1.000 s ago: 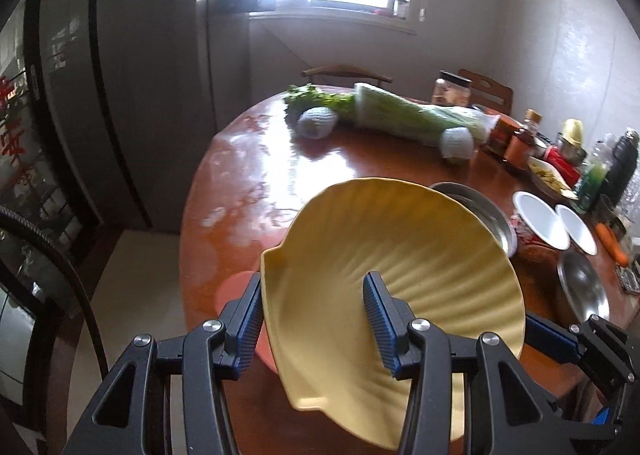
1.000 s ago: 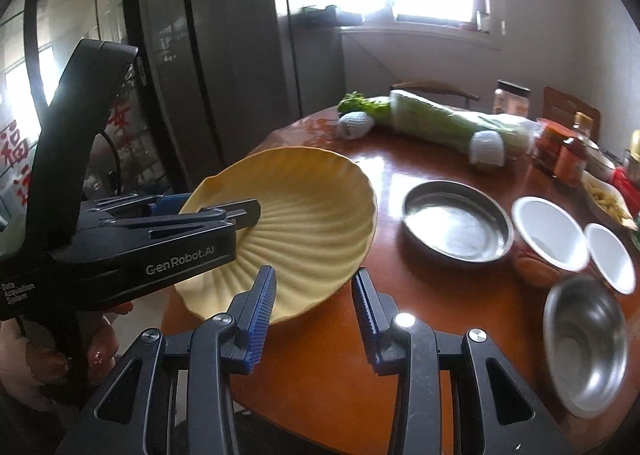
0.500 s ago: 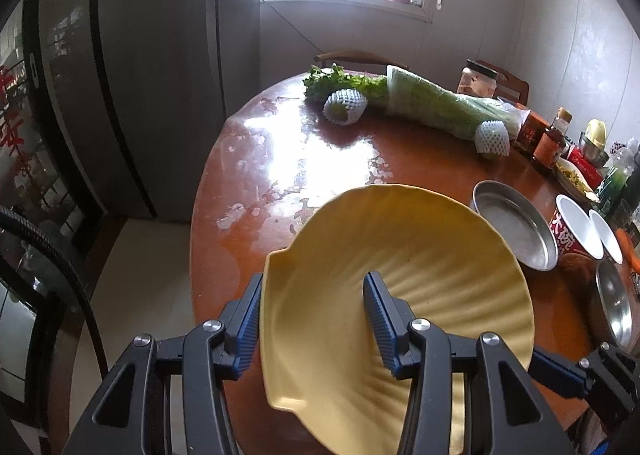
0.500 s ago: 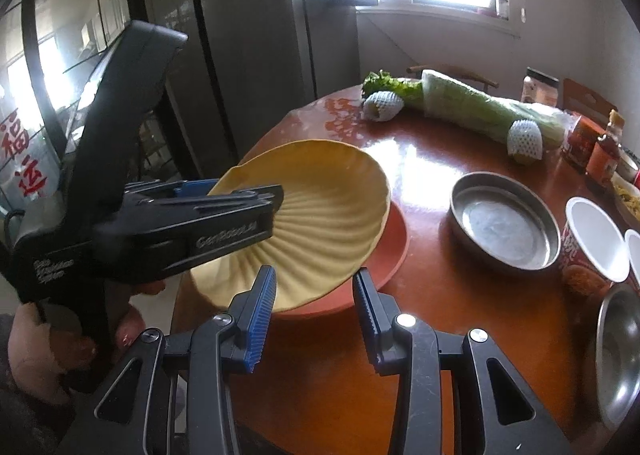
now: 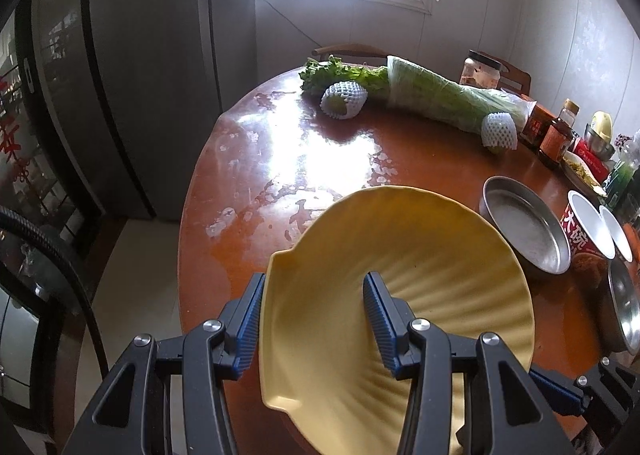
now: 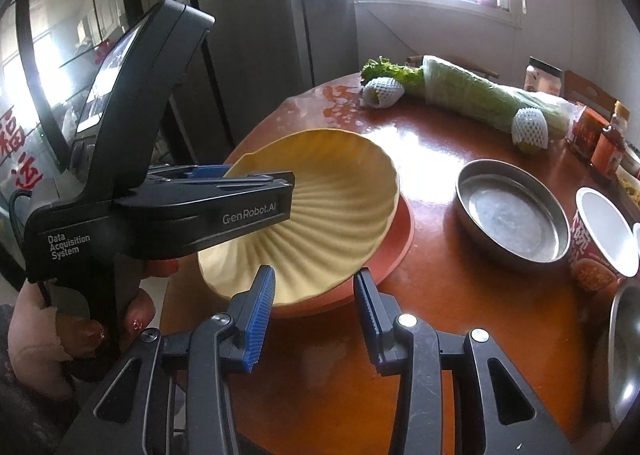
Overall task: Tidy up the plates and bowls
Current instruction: 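Lift the yellow plate with the left gripper and lower it onto the coral plate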
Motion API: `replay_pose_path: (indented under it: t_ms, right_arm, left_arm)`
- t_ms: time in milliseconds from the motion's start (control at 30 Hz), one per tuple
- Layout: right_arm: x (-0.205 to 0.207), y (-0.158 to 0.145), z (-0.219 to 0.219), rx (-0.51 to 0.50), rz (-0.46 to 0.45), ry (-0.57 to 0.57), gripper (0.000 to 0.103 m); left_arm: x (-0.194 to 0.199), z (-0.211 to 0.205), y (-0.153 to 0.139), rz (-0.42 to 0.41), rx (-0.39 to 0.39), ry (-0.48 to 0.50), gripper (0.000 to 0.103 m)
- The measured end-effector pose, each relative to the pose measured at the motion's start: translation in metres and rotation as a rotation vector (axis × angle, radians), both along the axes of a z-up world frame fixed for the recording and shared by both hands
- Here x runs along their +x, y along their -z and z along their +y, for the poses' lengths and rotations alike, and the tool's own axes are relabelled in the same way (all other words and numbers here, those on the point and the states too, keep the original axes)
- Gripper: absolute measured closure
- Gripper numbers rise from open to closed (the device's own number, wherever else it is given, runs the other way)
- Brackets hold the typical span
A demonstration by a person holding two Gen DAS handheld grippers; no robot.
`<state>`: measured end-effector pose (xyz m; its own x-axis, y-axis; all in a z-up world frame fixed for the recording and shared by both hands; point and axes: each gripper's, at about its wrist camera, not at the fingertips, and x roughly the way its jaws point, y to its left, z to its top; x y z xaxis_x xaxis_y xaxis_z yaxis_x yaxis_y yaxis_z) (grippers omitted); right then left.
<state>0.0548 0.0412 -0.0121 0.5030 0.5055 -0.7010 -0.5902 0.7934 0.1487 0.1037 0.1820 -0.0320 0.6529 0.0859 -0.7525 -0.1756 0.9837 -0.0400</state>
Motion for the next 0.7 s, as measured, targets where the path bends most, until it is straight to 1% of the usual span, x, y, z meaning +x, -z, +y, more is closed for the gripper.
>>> replay_pose_path:
  t_ms: [100,333,433,700]
  right_arm:
    - [0.0,0.001,0.0,-0.003,0.004,-0.002,0.059]
    - [-0.006,-0.002,0.0,-0.027,-0.027,-0.015,0.056]
    - [-0.007,-0.002,-0.002,-0.018,-0.017,-0.021,0.055]
    - [-0.01,-0.007,-0.011,-0.003,-0.026,-0.024,0.053]
  left_arm:
    - [0.001,-0.001,0.001,0.0,0.004,0.001,0.054]
    - [0.003,-0.003,0.005,0.011,0.011,0.001,0.054]
    - [0.004,-0.003,0.006,0.015,0.014,0.0,0.054]
    - [0.004,0.001,0.009,0.019,0.014,-0.023,0.054]
